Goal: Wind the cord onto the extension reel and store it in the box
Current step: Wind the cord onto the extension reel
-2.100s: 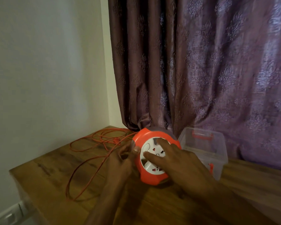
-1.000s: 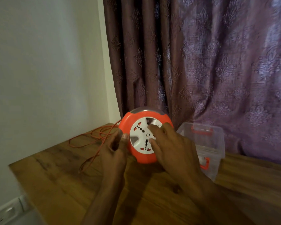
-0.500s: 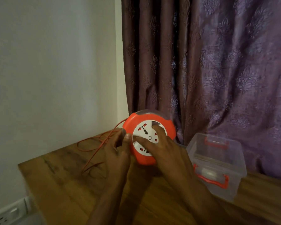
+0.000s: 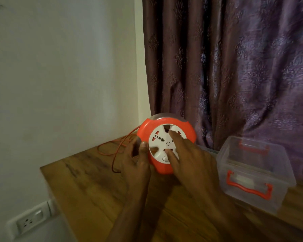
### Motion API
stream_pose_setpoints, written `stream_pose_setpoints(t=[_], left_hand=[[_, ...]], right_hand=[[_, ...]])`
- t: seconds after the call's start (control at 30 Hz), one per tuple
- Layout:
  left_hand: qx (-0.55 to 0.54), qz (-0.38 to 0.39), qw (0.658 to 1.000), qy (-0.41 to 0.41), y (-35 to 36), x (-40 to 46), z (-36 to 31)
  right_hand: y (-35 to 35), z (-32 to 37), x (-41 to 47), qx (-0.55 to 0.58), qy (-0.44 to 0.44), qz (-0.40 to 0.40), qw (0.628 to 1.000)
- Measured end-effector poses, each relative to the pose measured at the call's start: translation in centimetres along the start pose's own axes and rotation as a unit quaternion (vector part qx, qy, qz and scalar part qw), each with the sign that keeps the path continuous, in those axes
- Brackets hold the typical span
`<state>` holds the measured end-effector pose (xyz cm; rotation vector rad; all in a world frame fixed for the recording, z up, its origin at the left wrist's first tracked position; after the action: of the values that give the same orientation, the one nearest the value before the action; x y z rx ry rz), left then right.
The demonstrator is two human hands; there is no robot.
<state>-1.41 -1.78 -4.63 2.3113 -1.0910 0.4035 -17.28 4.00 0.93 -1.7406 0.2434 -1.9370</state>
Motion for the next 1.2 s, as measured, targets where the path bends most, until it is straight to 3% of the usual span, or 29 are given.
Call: stream_pose_setpoints(t=[0.13, 0.23, 0.43, 0.57, 0.67, 0.87, 1.0, 1.07, 1.2], left_hand=[[0.021, 0.0, 1.0, 0.02, -0.5, 0.6, -0.1], [0.02, 0.003, 0.999, 0.036, -0.7, 0.7, -0.3], [-0.005, 0.006, 1.0, 0.023, -0.7, 1.0, 0.0], [-0.01, 0.013, 1.0, 0.025, -0.6, 1.0, 0.0], [0.011, 0.029, 0.999, 0.04, -0.4, 0.7, -0.1], [0.042, 0.053, 0.995, 0.075, 0.2, -0.3, -1.5], [0.058, 0.049, 0.994, 0.081, 0.1, -0.4, -1.5], [0.046, 0.037, 0.996, 0.069, -0.1, -0.1, -1.0], [0.023, 0.017, 0.999, 0.027, -0.3, 0.5, 0.1]], right_hand=[[2.1, 2.3, -0.8, -0.019, -0.119, 0.095, 0.988], [2.9, 3.4, -1.5, -0.032, -0.175, 0.122, 0.977], [4.1, 2.2, -1.5, -0.038, -0.152, 0.166, 0.974], [3.8, 1.9, -1.6, -0.05, -0.161, 0.137, 0.976], [3.3, 1.3, -1.4, -0.06, -0.128, 0.103, 0.985], [1.6, -0.9, -1.3, -0.014, 0.044, 0.025, 0.999], [2.0, -1.7, -1.5, 0.017, 0.097, 0.04, 0.994], [1.8, -1.0, -1.2, 0.024, 0.062, 0.047, 0.997], [2.3, 1.2, -1.0, -0.01, -0.089, 0.105, 0.99]])
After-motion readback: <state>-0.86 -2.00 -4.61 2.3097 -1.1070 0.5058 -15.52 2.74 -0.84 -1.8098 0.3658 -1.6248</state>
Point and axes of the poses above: each hand's wrist, its own x-axis towards the middle knuckle, its own y-axis out of the palm, z = x × y, the point moved 9 cm from there along x, towards the middle knuckle, and after that the axes turned 13 degrees about -z, right-handed, at the moved point
